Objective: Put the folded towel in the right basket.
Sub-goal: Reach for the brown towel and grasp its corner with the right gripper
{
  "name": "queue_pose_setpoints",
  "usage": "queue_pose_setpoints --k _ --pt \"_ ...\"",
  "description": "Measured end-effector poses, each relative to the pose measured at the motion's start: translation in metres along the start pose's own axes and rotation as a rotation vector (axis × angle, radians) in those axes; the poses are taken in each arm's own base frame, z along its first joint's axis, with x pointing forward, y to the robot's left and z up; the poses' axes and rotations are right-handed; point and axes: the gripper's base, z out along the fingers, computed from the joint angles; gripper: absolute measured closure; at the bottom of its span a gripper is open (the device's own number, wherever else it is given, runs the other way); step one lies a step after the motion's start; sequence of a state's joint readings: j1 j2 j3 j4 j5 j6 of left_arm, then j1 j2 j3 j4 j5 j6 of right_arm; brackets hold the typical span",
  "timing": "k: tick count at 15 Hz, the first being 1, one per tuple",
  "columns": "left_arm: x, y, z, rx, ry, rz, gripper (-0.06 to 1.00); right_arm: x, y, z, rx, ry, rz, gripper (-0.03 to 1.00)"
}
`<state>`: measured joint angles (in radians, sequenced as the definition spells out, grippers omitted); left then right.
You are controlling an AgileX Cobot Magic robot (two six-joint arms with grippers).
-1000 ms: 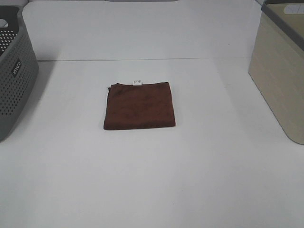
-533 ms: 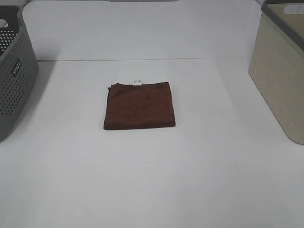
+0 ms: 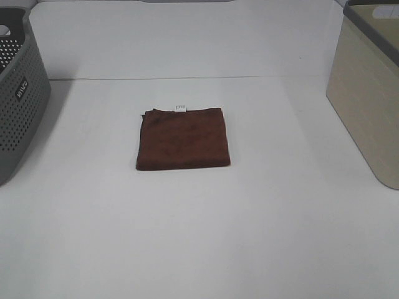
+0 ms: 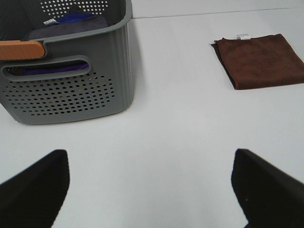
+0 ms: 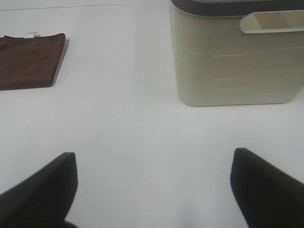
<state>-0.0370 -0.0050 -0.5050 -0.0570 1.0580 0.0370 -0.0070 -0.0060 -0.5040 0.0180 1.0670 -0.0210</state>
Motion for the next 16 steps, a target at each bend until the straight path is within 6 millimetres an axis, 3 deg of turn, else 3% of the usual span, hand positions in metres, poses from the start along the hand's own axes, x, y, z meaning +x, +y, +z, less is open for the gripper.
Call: queue_pose_setpoints --k 16 --pt "0.0 0.0 0.0 0.0 0.0 0.0 0.07 0.0 0.0 0.0 0.0 0.0 0.0 0.15"
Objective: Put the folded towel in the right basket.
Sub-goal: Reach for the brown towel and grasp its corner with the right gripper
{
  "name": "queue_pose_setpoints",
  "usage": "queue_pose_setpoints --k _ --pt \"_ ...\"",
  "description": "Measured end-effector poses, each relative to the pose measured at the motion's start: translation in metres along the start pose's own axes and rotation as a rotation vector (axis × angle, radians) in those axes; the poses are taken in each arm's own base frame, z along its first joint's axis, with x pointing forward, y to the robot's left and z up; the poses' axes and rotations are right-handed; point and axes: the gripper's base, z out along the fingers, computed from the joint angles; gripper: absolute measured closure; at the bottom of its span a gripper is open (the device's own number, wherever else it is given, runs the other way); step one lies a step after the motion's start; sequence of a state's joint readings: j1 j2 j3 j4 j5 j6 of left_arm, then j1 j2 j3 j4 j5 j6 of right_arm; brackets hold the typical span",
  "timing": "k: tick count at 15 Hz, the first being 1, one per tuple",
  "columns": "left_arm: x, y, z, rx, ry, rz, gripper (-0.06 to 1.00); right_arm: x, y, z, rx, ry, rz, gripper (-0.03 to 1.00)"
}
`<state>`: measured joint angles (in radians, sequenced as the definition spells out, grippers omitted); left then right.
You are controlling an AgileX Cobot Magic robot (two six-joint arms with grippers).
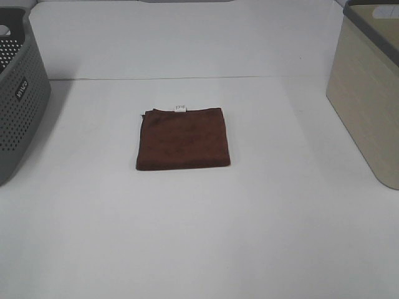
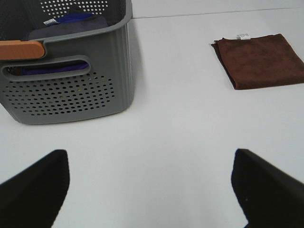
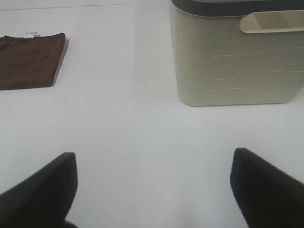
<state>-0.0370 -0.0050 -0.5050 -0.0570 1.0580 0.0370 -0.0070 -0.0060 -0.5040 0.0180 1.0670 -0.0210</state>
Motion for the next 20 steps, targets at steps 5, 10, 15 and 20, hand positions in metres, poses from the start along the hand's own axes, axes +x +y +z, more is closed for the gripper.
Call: queue_pose_setpoints --k 5,10,15,20 --pt "0.0 0.0 0.0 0.0 0.0 0.0 0.07 -0.006 0.0 0.001 0.0 -0.016 0.0 0.15" --pt "0.0 0.0 0.0 0.0 0.0 0.0 0.07 -0.039 0.0 0.029 -0.006 0.002 0.01 0.16" --pt "0.0 0.0 0.0 0.0 0.0 0.0 0.07 -0.06 0.01 0.105 -0.129 0.354 0.071 0.22" --pt "0.0 0.0 0.0 0.0 0.0 0.0 0.07 -0.08 0.024 0.165 -0.308 0.505 0.065 0.24"
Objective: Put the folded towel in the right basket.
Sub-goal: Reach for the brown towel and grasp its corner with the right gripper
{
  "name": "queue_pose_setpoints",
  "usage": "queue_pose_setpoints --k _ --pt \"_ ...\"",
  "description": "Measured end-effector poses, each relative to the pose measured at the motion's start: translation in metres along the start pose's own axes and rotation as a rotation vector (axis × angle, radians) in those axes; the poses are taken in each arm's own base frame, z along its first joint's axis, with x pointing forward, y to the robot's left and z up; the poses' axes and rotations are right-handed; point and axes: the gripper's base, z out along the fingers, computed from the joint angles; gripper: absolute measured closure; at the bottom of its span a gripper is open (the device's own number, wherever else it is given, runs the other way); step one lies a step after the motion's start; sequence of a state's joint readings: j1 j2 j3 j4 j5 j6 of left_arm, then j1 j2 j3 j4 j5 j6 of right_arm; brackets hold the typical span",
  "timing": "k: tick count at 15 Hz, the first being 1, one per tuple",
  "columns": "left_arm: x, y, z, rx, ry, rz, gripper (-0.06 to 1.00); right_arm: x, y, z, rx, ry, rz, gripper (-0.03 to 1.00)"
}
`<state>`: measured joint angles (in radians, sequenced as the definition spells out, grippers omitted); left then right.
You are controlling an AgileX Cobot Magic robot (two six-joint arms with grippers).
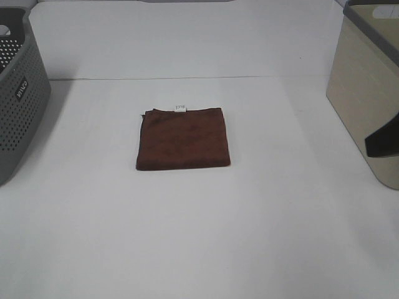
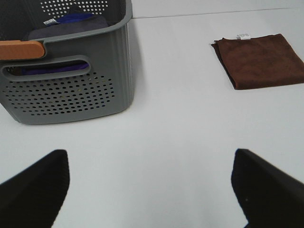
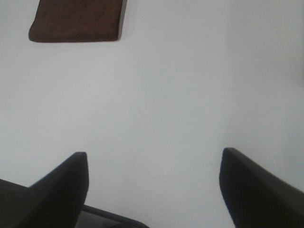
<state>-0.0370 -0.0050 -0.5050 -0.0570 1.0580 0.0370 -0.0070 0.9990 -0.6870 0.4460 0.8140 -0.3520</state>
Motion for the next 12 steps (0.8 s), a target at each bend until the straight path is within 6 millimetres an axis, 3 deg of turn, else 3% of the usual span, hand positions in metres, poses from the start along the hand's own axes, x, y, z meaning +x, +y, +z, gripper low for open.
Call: queue_pose_setpoints --k 7,12 --pt "0.0 0.0 0.0 0.0 0.0 0.0 0.07 -0.043 -0.008 0.086 -0.239 0.168 0.04 0.27" --pt "0.0 0.0 0.0 0.0 0.0 0.0 0.07 -0.069 0.041 0.134 -0.274 0.183 -0.08 0.29"
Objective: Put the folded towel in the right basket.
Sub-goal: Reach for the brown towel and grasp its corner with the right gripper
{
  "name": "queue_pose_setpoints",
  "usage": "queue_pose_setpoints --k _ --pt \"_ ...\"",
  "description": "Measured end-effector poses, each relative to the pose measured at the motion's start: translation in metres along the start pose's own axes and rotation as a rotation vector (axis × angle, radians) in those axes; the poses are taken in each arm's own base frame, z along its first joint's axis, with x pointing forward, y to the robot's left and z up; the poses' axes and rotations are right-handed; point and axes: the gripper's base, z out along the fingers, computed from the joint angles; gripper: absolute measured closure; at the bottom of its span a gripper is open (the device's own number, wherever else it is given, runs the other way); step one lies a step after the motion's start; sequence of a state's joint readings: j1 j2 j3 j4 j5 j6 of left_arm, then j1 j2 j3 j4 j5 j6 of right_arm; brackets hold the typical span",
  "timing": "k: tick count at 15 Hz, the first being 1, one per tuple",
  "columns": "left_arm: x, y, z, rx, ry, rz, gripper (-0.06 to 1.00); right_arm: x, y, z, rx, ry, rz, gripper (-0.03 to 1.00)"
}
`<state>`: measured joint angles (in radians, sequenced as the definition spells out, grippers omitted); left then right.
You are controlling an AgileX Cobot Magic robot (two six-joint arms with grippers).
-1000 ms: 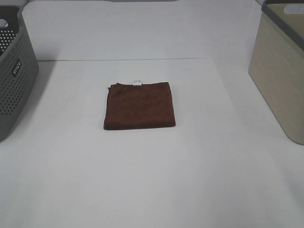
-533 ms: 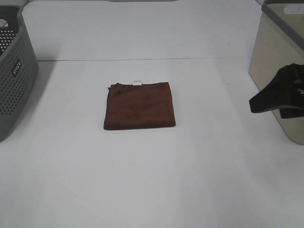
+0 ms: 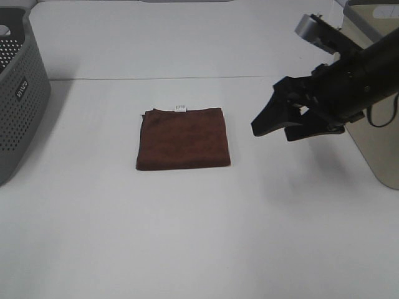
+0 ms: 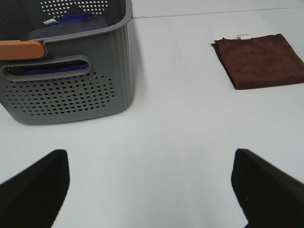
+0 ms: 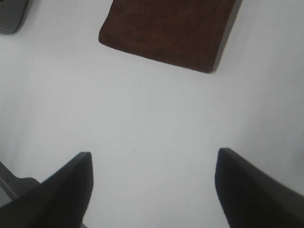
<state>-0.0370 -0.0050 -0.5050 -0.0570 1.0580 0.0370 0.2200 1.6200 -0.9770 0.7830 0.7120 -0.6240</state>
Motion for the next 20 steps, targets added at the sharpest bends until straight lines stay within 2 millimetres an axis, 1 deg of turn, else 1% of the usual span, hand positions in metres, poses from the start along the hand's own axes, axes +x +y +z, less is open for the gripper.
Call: queue_pose_setpoints --k 1,3,6,8,9,10,11,12,14,16,18,19,20 --pt "0.0 0.0 0.0 0.0 0.0 0.0 0.07 -0.009 0.003 0.008 -0.004 -0.002 0.005 0.32" --pt "0.0 0.0 0.0 0.0 0.0 0.0 0.07 -0.031 0.001 0.023 -0.02 0.004 0.013 0.36" --pt "0.0 0.0 0.0 0.0 0.0 0.0 0.07 -0.059 -0.006 0.051 -0.08 0.078 0.024 0.37" --pt "0.0 0.0 0.0 0.0 0.0 0.0 0.07 -0.073 -0.015 0.075 -0.109 0.125 0.047 0.34" --pt "0.0 0.0 0.0 0.0 0.0 0.0 0.07 -0.076 -0.02 0.087 -0.116 0.144 0.063 0.32" --pt "0.0 0.0 0.0 0.0 0.0 0.0 0.07 -0.077 -0.022 0.092 -0.119 0.152 0.071 0.31" --pt "0.0 0.0 0.0 0.0 0.0 0.0 0.07 -0.081 -0.031 0.11 -0.122 0.17 0.089 0.28" --pt "0.0 0.0 0.0 0.0 0.0 0.0 0.07 -0.082 -0.034 0.116 -0.122 0.175 0.096 0.27" --pt "0.0 0.0 0.0 0.0 0.0 0.0 0.07 -0.085 -0.044 0.136 -0.115 0.189 0.101 0.27" --pt "0.0 0.0 0.0 0.0 0.0 0.0 0.07 -0.089 -0.051 0.149 -0.113 0.19 0.11 0.27" --pt "0.0 0.0 0.0 0.0 0.0 0.0 0.07 -0.089 -0.057 0.16 -0.105 0.198 0.127 0.27" --pt "0.0 0.0 0.0 0.0 0.0 0.0 0.07 -0.086 -0.063 0.17 -0.089 0.194 0.139 0.27" --pt "0.0 0.0 0.0 0.0 0.0 0.0 0.07 -0.087 -0.064 0.171 -0.087 0.179 0.144 0.27"
